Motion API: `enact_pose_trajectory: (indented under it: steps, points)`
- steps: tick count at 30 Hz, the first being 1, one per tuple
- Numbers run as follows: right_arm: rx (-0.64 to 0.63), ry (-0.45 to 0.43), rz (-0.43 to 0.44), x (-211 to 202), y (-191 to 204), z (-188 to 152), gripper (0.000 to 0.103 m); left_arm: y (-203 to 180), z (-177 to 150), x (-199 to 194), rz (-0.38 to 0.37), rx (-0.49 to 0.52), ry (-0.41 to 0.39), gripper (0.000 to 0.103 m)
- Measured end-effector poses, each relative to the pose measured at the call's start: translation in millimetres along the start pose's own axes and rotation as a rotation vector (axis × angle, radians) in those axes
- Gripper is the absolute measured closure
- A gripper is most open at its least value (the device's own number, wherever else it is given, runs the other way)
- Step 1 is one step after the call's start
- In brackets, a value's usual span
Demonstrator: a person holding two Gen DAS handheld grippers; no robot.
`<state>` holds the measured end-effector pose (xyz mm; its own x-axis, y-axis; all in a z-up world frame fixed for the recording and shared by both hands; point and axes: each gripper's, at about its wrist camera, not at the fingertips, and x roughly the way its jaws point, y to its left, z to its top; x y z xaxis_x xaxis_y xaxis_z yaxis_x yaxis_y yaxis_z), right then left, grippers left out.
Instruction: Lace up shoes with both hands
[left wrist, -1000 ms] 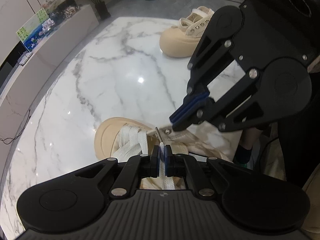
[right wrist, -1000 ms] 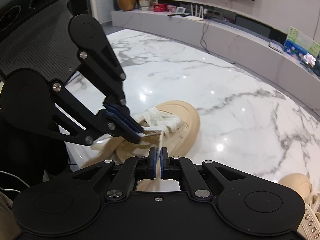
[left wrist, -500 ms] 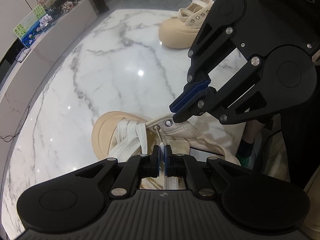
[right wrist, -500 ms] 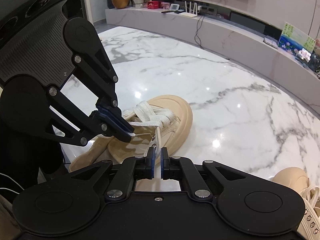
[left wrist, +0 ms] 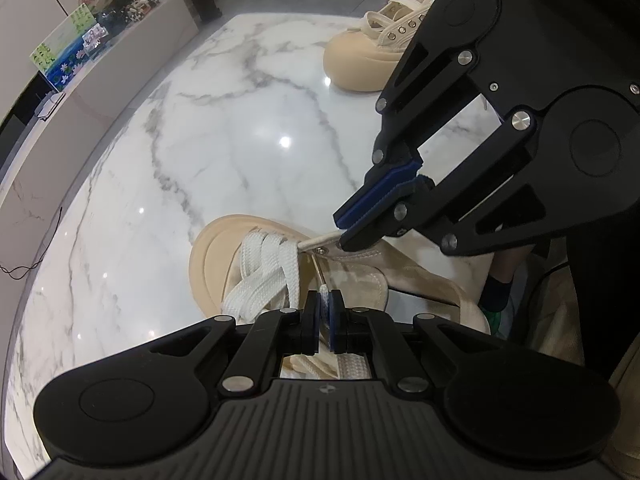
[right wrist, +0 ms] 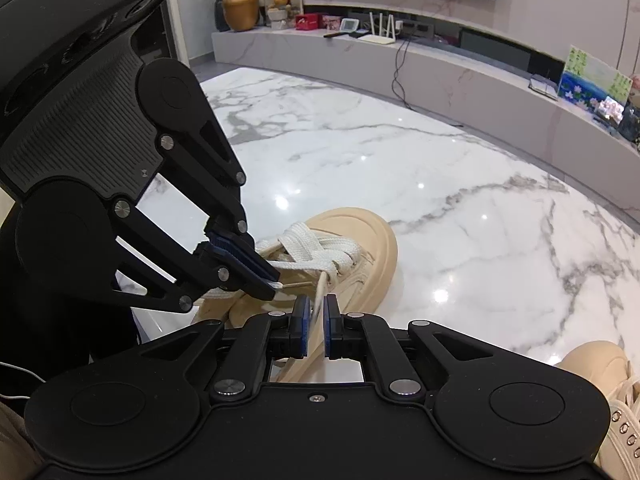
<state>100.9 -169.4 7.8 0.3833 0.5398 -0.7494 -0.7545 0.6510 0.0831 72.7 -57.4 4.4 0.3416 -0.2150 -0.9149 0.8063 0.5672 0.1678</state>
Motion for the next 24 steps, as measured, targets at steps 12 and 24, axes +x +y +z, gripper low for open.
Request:
enact_pose_trajectory:
  steps: [12, 24]
  points:
    - [0.018, 0.006, -0.012, 0.5, -3.5, -2.7, 0.100, -0.3, 2.4, 7.0, -0.009, 0.018, 0.004, 0.100]
    - [0.023, 0.003, -0.008, -1.8, 4.8, -1.2, 0.100, -0.3, 8.0, 12.8, -0.021, 0.026, 0.009, 0.100]
